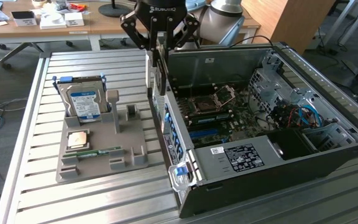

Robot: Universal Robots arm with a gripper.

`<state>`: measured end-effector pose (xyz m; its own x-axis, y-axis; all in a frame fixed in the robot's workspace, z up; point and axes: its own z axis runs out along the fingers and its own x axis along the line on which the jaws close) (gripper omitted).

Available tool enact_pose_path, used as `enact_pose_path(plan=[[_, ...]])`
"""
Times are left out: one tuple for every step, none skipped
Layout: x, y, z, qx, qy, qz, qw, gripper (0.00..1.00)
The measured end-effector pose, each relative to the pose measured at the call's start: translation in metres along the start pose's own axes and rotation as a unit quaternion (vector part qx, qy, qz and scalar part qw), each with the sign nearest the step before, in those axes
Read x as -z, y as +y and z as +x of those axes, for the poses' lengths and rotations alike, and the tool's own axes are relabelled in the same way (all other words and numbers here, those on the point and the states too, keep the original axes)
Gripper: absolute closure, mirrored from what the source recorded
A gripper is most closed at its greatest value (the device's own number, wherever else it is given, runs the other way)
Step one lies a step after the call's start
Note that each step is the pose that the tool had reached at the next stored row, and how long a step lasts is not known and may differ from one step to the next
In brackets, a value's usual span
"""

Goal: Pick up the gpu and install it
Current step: 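Pick up the gpu and move the gpu toward the slot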

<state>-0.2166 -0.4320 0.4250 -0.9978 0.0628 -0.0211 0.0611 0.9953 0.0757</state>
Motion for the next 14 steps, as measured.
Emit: enact_pose_path(plan=[[-0.0001,0.0002,-0.003,0.000,0.0000,-0.0007,1.0000,0.73],[-0.0002,0.0004,-0.006,0.000,0.0001,-0.0013,1.0000,0.73],[-0.0002,0.0006,-0.009,0.000,0.0001,-0.0020,1.0000,0.73],[-0.0003,0.0008,-0.013,0.000,0.0002,-0.0028,1.0000,0.73],[-0.0004,0.0010,-0.016,0.000,0.0002,-0.0035,1.0000,0.73],[-0.0005,0.0012,-0.019,0.000,0.0003,-0.0042,1.0000,0.73],[-0.0005,0.0014,-0.022,0.000,0.0003,-0.0047,1.0000,0.73],[-0.0007,0.0016,-0.026,0.000,0.0003,-0.0053,1.0000,0.73],[-0.0007,0.0018,-0.029,0.000,0.0004,-0.0057,1.0000,0.73],[-0.0009,0.0020,-0.033,0.000,0.0004,-0.0061,1.0000,0.73],[-0.0009,0.0023,-0.036,0.000,0.0004,-0.0065,1.0000,0.73],[-0.0010,0.0025,-0.040,0.000,0.0004,-0.0067,1.0000,0.73],[-0.0011,0.0027,-0.043,0.000,0.0004,-0.0070,1.0000,0.73],[-0.0012,0.0029,-0.047,0.000,0.0005,-0.0071,1.0000,0.73]])
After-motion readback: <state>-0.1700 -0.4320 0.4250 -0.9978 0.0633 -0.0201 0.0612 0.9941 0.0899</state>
